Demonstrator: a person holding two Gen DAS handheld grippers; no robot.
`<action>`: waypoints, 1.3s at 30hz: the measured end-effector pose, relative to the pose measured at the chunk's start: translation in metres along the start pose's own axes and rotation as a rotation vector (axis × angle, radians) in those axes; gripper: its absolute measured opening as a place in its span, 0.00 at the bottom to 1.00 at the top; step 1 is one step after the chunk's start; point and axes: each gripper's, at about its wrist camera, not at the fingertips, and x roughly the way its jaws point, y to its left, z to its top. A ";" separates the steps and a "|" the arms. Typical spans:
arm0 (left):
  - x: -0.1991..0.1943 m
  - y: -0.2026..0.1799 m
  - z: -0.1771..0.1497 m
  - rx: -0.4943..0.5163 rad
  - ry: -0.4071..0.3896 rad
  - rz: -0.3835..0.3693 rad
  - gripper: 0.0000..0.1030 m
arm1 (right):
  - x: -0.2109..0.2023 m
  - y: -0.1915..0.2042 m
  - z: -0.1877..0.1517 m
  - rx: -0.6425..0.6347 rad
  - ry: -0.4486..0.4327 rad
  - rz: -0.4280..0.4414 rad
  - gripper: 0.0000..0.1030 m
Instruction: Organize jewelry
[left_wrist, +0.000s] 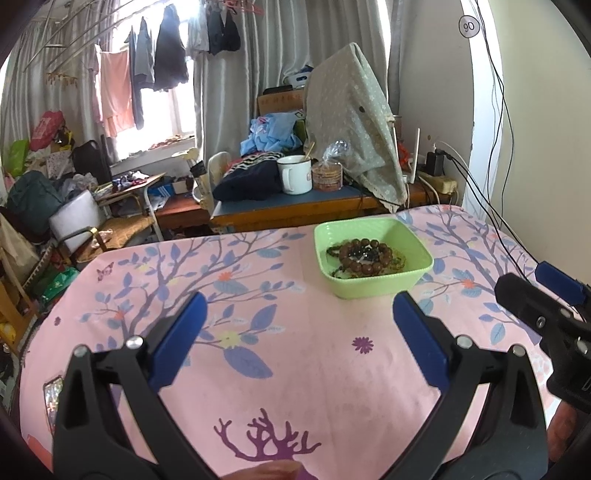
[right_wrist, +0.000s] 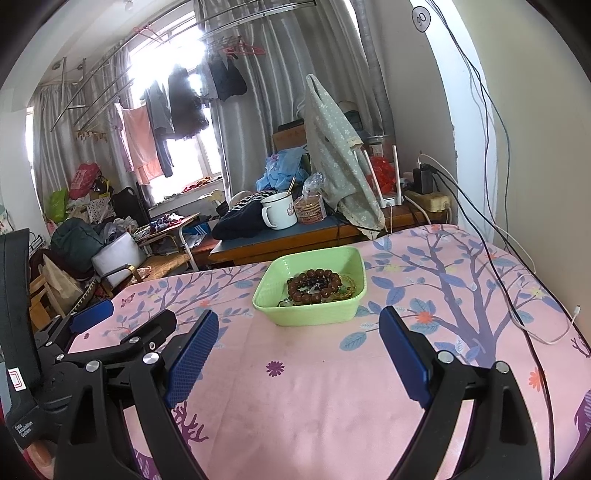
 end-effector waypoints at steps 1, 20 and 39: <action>0.000 0.000 0.000 0.001 -0.001 0.000 0.94 | 0.001 0.000 0.000 -0.001 0.001 0.001 0.60; 0.001 0.000 0.000 0.002 0.003 -0.002 0.94 | 0.002 0.000 0.001 -0.001 0.003 0.001 0.60; 0.004 0.001 -0.010 0.005 0.025 -0.001 0.94 | 0.007 -0.002 -0.006 0.004 0.019 -0.005 0.60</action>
